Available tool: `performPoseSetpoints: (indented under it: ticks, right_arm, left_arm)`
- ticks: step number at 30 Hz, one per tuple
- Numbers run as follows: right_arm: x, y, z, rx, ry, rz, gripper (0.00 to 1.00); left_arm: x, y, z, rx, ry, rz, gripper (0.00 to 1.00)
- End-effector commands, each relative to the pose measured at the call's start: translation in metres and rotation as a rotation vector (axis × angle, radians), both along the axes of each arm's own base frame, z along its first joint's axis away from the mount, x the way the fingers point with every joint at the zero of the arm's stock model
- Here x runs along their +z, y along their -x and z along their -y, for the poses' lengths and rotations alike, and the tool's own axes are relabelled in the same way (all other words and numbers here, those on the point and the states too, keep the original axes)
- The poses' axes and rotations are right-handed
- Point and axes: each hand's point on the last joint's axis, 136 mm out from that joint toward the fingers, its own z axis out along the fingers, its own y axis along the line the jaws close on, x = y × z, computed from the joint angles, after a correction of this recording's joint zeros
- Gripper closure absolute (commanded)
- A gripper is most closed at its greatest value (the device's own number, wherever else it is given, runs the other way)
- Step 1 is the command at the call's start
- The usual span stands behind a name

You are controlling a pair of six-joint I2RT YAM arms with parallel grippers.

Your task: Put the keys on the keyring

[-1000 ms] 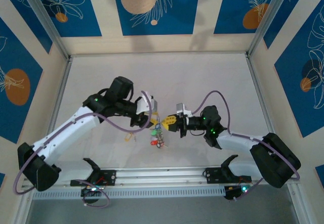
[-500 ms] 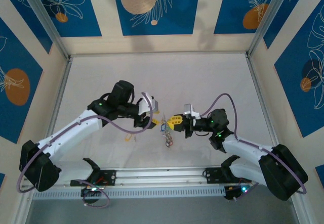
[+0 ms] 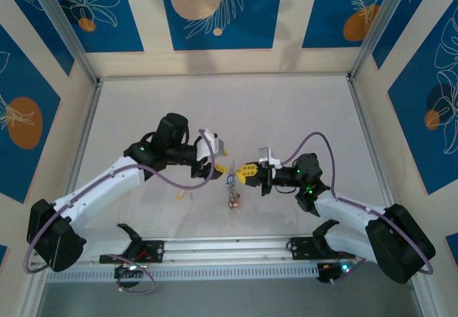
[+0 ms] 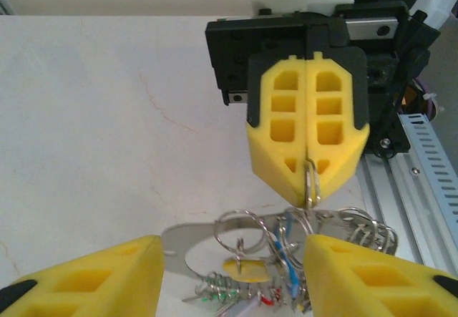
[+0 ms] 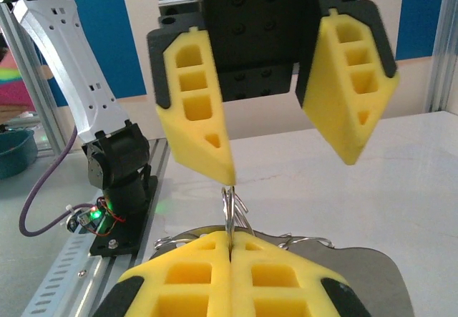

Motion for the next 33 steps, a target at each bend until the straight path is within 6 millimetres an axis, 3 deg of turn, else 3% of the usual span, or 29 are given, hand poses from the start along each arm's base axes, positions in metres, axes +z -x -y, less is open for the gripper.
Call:
performPoseSetpoints:
  ticks: [1,7,12,16,26,33]
  right_arm:
    - [0.007,-0.001,0.003,-0.029,-0.018,0.053,1.0]
    - [0.009,0.001,0.002,-0.02,-0.021,0.061,1.0]
    - [0.01,0.005,0.001,0.004,-0.023,0.073,1.0]
    - [0.01,0.008,0.001,0.013,-0.024,0.078,1.0]
    - [0.009,0.012,0.002,0.033,-0.019,0.086,1.0]
    - [0.009,0.012,0.004,0.026,-0.017,0.089,1.0]
  left_arm:
    - [0.0,0.014,-0.006,-0.044,0.012,-0.004,0.46]
    - [0.003,0.018,0.001,-0.086,0.058,-0.032,0.45]
    - [-0.001,-0.001,0.014,-0.003,0.062,-0.032,0.45]
    - [-0.004,-0.003,0.023,0.006,0.056,0.017,0.45]
    - [-0.004,-0.021,0.016,0.067,-0.022,0.12,0.47]
    - [-0.01,-0.014,0.009,0.025,-0.056,0.144,0.47]
